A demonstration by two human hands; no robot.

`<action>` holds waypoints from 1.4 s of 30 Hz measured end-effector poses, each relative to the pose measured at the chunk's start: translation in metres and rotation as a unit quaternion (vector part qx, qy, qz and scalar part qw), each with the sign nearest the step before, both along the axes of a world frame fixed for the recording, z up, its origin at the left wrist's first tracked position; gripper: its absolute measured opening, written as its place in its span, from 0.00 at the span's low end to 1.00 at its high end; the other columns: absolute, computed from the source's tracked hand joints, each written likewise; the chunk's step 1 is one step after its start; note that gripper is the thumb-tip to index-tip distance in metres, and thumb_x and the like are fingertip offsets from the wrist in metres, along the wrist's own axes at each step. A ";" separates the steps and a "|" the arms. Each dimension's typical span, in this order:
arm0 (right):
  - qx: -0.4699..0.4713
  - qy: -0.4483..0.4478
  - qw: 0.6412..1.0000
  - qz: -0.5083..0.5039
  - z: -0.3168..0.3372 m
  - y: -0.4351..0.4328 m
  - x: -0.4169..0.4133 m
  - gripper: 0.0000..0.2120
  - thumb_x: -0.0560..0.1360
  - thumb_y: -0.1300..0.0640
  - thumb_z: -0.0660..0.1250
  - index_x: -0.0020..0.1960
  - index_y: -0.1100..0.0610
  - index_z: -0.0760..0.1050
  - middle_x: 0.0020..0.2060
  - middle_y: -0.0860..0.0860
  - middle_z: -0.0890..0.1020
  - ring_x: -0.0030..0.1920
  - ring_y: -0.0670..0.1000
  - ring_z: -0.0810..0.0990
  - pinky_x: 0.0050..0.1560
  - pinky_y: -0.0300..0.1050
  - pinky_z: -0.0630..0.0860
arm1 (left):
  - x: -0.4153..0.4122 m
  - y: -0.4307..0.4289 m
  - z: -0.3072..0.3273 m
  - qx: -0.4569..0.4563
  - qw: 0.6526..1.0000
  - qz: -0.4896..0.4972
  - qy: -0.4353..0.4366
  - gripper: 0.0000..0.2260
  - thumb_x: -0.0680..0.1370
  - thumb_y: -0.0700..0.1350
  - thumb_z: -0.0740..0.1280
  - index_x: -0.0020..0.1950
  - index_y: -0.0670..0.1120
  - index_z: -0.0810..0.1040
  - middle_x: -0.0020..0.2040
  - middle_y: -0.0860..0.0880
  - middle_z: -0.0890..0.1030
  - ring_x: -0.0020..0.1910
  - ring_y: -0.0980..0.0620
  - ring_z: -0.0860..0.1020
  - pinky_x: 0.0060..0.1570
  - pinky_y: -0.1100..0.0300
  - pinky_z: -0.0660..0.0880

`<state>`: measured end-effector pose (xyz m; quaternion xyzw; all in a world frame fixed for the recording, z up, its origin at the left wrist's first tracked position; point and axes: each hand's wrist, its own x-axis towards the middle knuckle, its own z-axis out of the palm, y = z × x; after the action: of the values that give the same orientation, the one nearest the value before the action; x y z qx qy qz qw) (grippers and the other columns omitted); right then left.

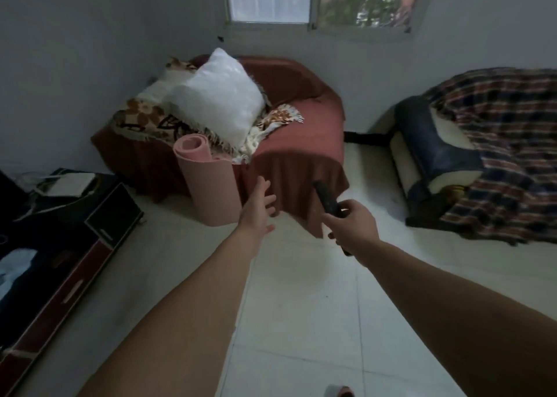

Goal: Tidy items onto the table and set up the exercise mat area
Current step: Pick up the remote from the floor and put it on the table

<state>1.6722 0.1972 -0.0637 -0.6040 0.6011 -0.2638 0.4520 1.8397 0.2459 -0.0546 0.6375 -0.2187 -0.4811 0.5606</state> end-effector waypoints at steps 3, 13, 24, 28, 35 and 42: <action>0.011 -0.013 0.998 -0.067 -0.001 0.018 -0.053 0.11 0.71 0.54 0.71 0.51 0.55 0.76 0.39 0.57 0.83 0.31 0.54 0.80 0.21 0.36 0.67 | -0.042 -0.010 -0.003 0.004 0.998 -0.063 0.001 0.26 0.80 0.64 0.49 0.75 0.55 0.64 0.73 0.47 0.69 0.70 0.46 0.68 0.61 0.47 0.65; -0.008 -0.020 0.947 -0.320 0.010 0.086 -0.280 0.12 0.71 0.54 0.71 0.53 0.55 0.76 0.37 0.56 0.82 0.30 0.54 0.79 0.25 0.40 0.70 | -0.274 -0.012 0.008 -0.011 0.951 -0.309 -0.012 0.26 0.80 0.65 0.49 0.75 0.55 0.63 0.72 0.48 0.70 0.70 0.46 0.69 0.68 0.43 0.66; -0.007 -0.104 0.830 -0.548 0.024 0.274 -0.551 0.13 0.71 0.63 0.68 0.55 0.59 0.76 0.36 0.53 0.78 0.32 0.54 0.77 0.29 0.42 0.72 | -0.596 0.113 0.030 -0.046 0.836 -0.546 -0.019 0.28 0.79 0.66 0.47 0.75 0.55 0.63 0.74 0.48 0.67 0.74 0.47 0.63 0.70 0.43 0.61; -0.024 -0.115 0.785 -0.609 0.026 0.335 -0.618 0.14 0.72 0.59 0.69 0.57 0.53 0.75 0.40 0.49 0.80 0.33 0.52 0.82 0.29 0.40 0.74 | -0.683 0.151 0.034 -0.050 0.787 -0.614 -0.023 0.28 0.79 0.67 0.48 0.75 0.55 0.64 0.75 0.49 0.66 0.74 0.46 0.63 0.71 0.42 0.61; -0.048 -0.108 0.700 -0.705 0.026 0.382 -0.706 0.11 0.73 0.58 0.68 0.55 0.55 0.73 0.38 0.50 0.79 0.34 0.54 0.79 0.31 0.42 0.74 | -0.791 0.175 0.031 -0.050 0.729 -0.682 -0.027 0.28 0.79 0.67 0.48 0.76 0.56 0.63 0.75 0.49 0.66 0.74 0.45 0.63 0.70 0.43 0.62; -0.058 -0.081 0.664 -0.741 0.018 0.346 -0.799 0.12 0.72 0.57 0.68 0.55 0.54 0.74 0.40 0.50 0.80 0.36 0.55 0.80 0.32 0.43 0.74 | -0.887 0.119 0.014 -0.046 0.706 -0.706 -0.036 0.29 0.79 0.67 0.48 0.76 0.56 0.62 0.75 0.49 0.66 0.74 0.46 0.63 0.70 0.43 0.62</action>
<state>0.8731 0.5429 -0.0459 0.0400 0.7951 -0.5935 0.1180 0.9526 0.3645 -0.0407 0.2868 -0.6467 -0.7025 0.0773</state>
